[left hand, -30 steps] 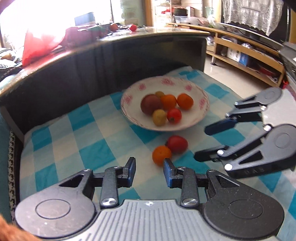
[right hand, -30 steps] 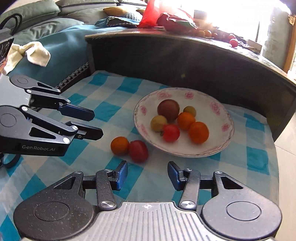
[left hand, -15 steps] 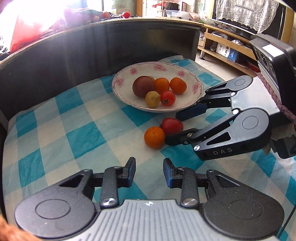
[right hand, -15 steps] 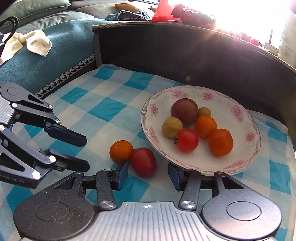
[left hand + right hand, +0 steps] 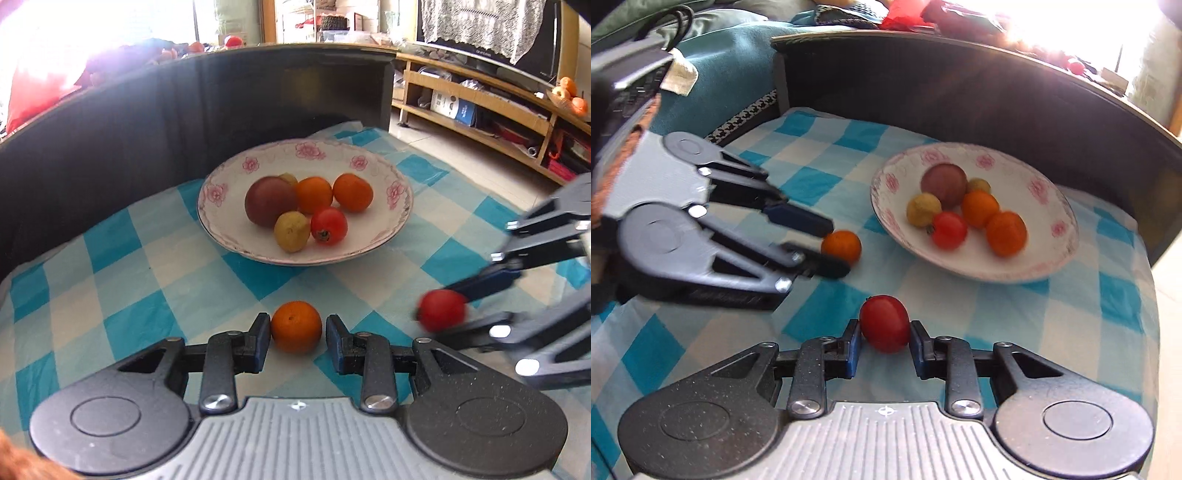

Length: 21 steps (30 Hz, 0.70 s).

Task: Organize fruits
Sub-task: 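Grasp an orange with the left tool while the right tool grasps a red tomato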

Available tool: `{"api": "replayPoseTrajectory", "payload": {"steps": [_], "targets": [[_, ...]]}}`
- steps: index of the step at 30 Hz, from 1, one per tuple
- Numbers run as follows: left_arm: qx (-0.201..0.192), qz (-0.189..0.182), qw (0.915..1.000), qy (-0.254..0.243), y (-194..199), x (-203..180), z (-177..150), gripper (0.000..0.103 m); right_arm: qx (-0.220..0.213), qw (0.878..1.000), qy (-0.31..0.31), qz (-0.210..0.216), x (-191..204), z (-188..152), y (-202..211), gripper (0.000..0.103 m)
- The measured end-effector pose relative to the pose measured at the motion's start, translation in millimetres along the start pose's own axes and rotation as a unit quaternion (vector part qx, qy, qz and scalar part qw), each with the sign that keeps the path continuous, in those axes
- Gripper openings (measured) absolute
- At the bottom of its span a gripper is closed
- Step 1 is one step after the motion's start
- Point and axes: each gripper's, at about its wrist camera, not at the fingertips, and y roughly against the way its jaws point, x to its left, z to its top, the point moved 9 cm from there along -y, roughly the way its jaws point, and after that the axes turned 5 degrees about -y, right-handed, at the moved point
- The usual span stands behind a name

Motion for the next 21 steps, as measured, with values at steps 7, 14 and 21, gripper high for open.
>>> {"api": "replayPoseTrajectory", "payload": {"steps": [7,14,21], "targets": [[0.002,0.022,0.9997,-0.008,5,-12,-3,0.038,0.009,0.999,-0.011,-0.032,-10,-29,16,0.022],[0.036,0.008,0.9992,-0.015,37,-48,-15,0.038,0.014,0.999,-0.022,-0.036,-13,-45,34,0.022],[0.05,0.05,0.9975,0.006,49,-66,-36,0.038,-0.007,0.999,-0.021,-0.031,-13,-52,37,0.024]]}}
